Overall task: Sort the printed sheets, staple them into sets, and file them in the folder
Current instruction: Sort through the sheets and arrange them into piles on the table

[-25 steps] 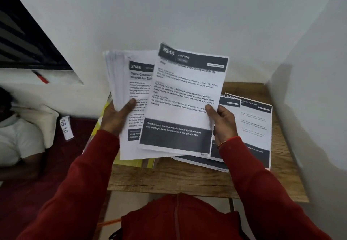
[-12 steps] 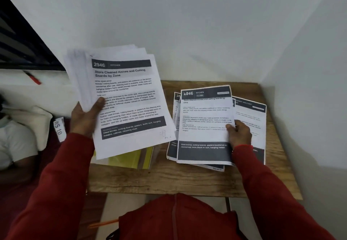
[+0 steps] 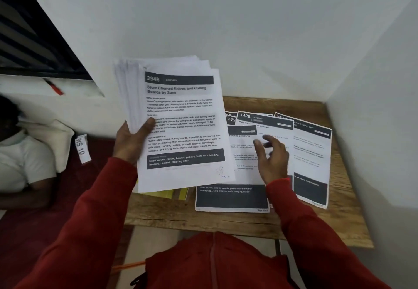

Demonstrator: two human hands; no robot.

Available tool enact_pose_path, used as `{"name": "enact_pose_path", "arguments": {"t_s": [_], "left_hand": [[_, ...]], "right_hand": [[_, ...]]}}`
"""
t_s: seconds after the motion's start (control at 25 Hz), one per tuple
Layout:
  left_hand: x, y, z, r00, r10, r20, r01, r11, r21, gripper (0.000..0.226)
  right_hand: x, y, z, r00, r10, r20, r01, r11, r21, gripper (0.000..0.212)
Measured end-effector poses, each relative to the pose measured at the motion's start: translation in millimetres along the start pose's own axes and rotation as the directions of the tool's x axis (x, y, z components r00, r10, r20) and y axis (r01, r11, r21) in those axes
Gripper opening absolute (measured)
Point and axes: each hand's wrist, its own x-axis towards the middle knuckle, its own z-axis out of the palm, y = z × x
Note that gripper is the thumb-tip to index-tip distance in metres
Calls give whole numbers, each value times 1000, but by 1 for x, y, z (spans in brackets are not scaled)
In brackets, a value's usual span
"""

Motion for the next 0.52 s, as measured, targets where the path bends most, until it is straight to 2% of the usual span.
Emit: {"name": "enact_pose_path", "arguments": {"t_s": [0.08,0.12,0.16,0.28,0.44,0.52], "left_hand": [[-2,-4,11,999,-26,38,27,999,-26,33],[-4,-6,17,998,-38,57,40,999,-37,30],[-5,-7,22,996,-47,73,50,998,-41,26],[-4,-10,28,992,-54,113,59,997,-47,25],[-1,-14,26,994,-60,89,63,998,-27,28],[0,-15,23,994,-54,93,56,998,-19,32]], "right_hand": [[0,-40,-12,972,31,235,-119,921,372,26],[1,-53,-14,946,20,325,-171,879,445,24],[3,-61,-14,934,0,358,-178,868,464,22],[8,-66,-13,959,-24,284,-113,882,457,21],[16,-55,-19,948,28,316,-200,825,529,26],[26,-44,-20,977,45,208,-139,877,460,23]]}}
